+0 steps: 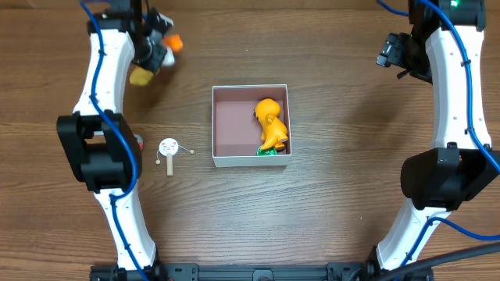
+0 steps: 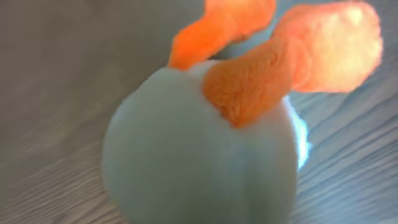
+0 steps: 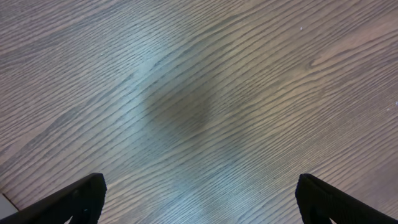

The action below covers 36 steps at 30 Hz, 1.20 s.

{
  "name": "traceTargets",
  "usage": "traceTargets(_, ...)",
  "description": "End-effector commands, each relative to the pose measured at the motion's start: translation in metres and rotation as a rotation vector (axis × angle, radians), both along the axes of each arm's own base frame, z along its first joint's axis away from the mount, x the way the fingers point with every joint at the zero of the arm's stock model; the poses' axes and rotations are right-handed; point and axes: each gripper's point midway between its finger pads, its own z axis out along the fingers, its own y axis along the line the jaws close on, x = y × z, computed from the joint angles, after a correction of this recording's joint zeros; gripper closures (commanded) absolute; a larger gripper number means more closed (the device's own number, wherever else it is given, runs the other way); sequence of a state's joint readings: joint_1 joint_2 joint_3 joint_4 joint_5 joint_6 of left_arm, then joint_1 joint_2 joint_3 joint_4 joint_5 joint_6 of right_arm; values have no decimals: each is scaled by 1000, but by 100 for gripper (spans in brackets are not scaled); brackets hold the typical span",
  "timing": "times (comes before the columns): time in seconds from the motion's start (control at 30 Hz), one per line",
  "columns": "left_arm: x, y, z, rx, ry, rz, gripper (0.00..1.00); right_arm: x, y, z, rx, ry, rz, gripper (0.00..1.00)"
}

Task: Pack container
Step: 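Carry the plush chicken into the box and release it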

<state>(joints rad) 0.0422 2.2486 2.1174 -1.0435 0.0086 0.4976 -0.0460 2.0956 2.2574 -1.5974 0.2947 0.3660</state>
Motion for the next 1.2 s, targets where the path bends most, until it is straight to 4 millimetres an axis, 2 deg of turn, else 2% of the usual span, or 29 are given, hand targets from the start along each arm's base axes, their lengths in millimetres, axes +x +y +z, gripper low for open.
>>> traceTargets(0.0,3,-57,110,-190,-207,5,96,2,-3,10,-12,-31,-5,0)
traceTargets(0.1,-11,-104,146,-351,-235,-28,96,2,-3,10,-12,-31,-5,0)
traceTargets(0.23,-37,-165,167,-508,-190,-66,96,2,-3,10,-12,-31,-5,0)
traceTargets(0.33,-57,-190,153,-549,-71,43,96,2,-3,10,-12,-31,-5,0)
traceTargets(0.43,-90,-211,125,-550,116,167,96,2,-3,10,-12,-31,-5,0)
traceTargets(0.6,-130,-235,88,-475,296,159,96,2,-3,10,-12,-30,-5,0)
traceTargets(0.67,-137,-237,75,-423,317,189,96,2,-3,10,-12,-31,-5,0)
traceTargets(0.77,-151,-228,50,-322,355,327,96,2,-3,10,-12,-31,-5,0)
traceTargets(0.97,-181,-218,11,-248,488,456,96,2,-3,10,-12,-31,-5,0)
traceTargets(1.17,-187,-191,-12,-117,462,603,96,2,-3,10,-12,-30,-5,0)
